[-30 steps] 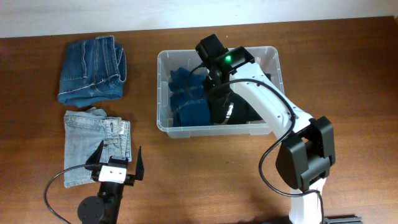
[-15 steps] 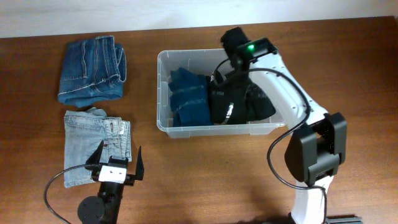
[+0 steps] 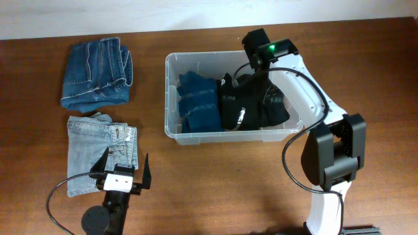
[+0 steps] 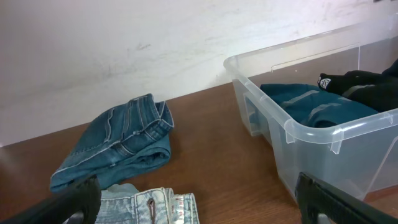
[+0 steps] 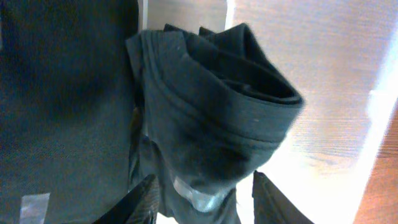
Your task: Pack container
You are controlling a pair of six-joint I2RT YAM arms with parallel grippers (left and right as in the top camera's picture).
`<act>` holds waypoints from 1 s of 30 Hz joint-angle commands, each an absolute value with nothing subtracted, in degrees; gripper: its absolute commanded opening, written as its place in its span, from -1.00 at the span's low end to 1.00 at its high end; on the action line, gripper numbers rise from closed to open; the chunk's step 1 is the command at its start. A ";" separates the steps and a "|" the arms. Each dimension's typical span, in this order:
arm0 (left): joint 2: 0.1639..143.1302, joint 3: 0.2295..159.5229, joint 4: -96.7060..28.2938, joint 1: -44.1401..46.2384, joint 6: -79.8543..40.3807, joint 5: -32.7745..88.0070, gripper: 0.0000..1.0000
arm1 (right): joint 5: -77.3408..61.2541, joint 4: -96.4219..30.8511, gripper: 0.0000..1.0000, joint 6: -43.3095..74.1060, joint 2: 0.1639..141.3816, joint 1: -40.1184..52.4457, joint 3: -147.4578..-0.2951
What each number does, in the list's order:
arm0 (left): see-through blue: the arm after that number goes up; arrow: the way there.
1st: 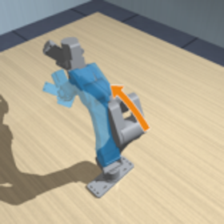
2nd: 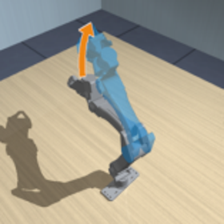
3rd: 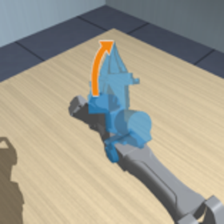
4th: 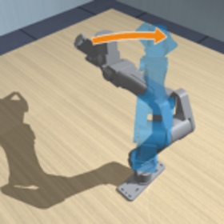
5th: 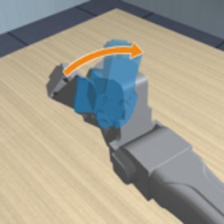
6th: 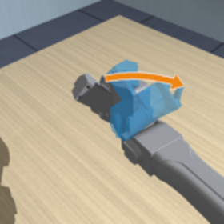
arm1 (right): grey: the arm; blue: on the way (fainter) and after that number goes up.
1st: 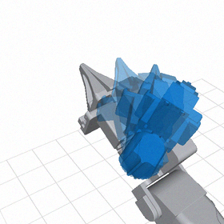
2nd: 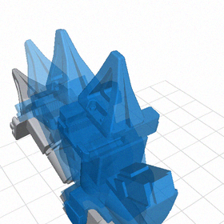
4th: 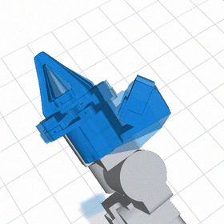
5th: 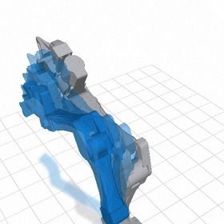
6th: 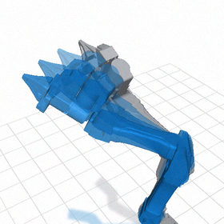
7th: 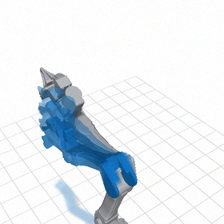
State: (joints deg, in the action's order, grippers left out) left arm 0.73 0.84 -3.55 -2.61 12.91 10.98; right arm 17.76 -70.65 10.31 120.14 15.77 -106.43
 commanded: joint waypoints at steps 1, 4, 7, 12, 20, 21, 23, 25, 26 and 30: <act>0.34 0.51 -3.55 -2.68 13.80 11.64 0.99 | 16.23 -71.46 -0.14 10.37 122.23 14.94 -106.02; 0.34 0.51 -3.55 -2.68 13.80 11.62 0.99 | 16.05 -72.12 -0.11 10.39 123.00 13.96 -105.95; 0.34 0.51 -3.55 -2.68 13.80 11.64 0.99 | 15.53 -72.64 -0.11 10.37 123.17 12.82 -105.95; 0.34 0.51 -3.55 -2.68 13.80 11.64 0.99 | 12.38 -72.88 -0.10 10.22 123.20 11.25 -105.86; 0.34 0.51 -3.55 -2.68 13.80 11.64 0.99 | 7.97 -72.01 -0.11 8.62 123.26 11.22 -104.09; 0.34 0.51 -3.55 -2.68 13.80 11.62 0.99 | 7.51 -71.48 -0.11 8.60 123.28 11.22 -103.31; 0.34 0.51 -3.55 -2.68 13.80 11.62 0.99 | 7.44 -70.17 -0.15 8.62 123.28 11.20 -101.65; 0.34 0.51 -3.55 -2.68 13.80 11.64 0.99 | 7.44 -68.75 -0.27 8.62 123.28 11.22 -99.98; 0.34 0.51 -3.55 -2.68 13.80 11.64 0.99 | 7.46 -68.03 -0.35 8.62 123.28 11.22 -99.29; 0.34 0.51 -3.55 -2.68 13.80 11.62 0.99 | 7.49 -66.61 -0.87 8.62 123.20 11.22 -98.74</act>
State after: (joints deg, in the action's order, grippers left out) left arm 0.73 0.84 -3.55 -2.59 12.91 10.98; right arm 8.88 -67.16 8.56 122.54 11.55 -99.37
